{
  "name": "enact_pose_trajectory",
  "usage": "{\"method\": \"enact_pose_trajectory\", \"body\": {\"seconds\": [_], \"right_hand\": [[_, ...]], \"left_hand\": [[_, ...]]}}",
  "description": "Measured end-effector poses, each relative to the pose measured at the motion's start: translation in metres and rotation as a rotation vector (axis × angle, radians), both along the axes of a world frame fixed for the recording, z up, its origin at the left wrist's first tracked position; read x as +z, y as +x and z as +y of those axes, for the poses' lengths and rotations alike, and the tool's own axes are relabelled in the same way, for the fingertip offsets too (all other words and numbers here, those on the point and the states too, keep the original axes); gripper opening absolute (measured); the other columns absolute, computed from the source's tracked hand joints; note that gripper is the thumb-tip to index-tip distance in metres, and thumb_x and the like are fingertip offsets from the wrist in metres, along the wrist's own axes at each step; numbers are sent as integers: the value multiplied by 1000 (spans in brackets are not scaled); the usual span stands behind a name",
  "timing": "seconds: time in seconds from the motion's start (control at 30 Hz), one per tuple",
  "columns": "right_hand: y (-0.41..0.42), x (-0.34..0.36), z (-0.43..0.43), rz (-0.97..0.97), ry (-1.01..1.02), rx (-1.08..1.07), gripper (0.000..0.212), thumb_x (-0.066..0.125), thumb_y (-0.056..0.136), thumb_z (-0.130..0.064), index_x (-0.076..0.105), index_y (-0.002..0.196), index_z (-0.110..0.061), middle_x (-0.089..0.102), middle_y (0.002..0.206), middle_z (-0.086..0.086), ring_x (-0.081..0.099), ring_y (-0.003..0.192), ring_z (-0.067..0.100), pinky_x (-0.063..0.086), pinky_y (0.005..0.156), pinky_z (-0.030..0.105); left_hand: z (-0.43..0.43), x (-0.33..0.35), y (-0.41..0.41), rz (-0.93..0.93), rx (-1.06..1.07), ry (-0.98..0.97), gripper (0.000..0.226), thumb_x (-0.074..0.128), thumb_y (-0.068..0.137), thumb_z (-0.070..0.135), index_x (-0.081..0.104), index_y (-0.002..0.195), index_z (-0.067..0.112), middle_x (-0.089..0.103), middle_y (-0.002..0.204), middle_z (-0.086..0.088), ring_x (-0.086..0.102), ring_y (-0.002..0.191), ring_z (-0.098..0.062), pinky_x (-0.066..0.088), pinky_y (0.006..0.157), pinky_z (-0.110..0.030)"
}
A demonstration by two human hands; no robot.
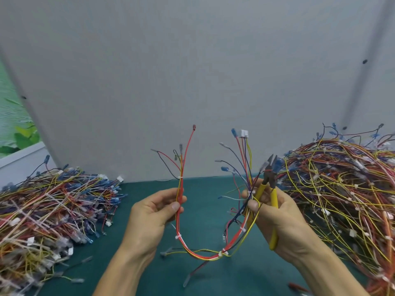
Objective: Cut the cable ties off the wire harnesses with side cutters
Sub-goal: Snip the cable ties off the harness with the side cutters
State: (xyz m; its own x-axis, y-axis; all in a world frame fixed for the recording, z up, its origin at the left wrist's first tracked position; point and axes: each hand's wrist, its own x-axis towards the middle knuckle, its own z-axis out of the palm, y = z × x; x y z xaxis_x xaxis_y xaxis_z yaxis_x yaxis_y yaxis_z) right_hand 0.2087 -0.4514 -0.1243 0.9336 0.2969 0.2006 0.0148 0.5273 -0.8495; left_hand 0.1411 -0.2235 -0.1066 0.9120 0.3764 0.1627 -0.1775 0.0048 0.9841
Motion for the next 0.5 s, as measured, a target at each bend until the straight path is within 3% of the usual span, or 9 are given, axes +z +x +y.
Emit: {"method": "enact_pose_trajectory", "body": {"seconds": [0.1, 0.27, 0.5], "right_hand": [[0, 1, -1, -4, -11, -4, 56, 75, 62, 11, 60, 113, -6, 70, 85, 13, 68, 82, 17, 53, 65, 27], [-2, 2, 1, 4, -25, -43, 48, 67, 63, 2, 62, 110, -7, 71, 82, 8, 70, 84, 17, 55, 70, 24], [-1, 5, 1, 12, -65, -147, 38, 64, 76, 12, 65, 105, -12, 73, 82, 5, 71, 87, 16, 56, 67, 23]], "left_hand": [[-1, 1, -1, -1, -11, -8, 41, 60, 84, -11, 79, 79, 25, 76, 85, -5, 69, 68, -9, 51, 58, -14], [-2, 1, -2, -3, -20, 7, 38, 61, 84, -11, 78, 81, 23, 76, 85, -5, 68, 68, -9, 51, 58, -14], [-2, -5, 0, 58, -3, 77, 34, 59, 86, -10, 67, 102, 19, 76, 87, -4, 68, 67, -13, 52, 58, -16]]}}
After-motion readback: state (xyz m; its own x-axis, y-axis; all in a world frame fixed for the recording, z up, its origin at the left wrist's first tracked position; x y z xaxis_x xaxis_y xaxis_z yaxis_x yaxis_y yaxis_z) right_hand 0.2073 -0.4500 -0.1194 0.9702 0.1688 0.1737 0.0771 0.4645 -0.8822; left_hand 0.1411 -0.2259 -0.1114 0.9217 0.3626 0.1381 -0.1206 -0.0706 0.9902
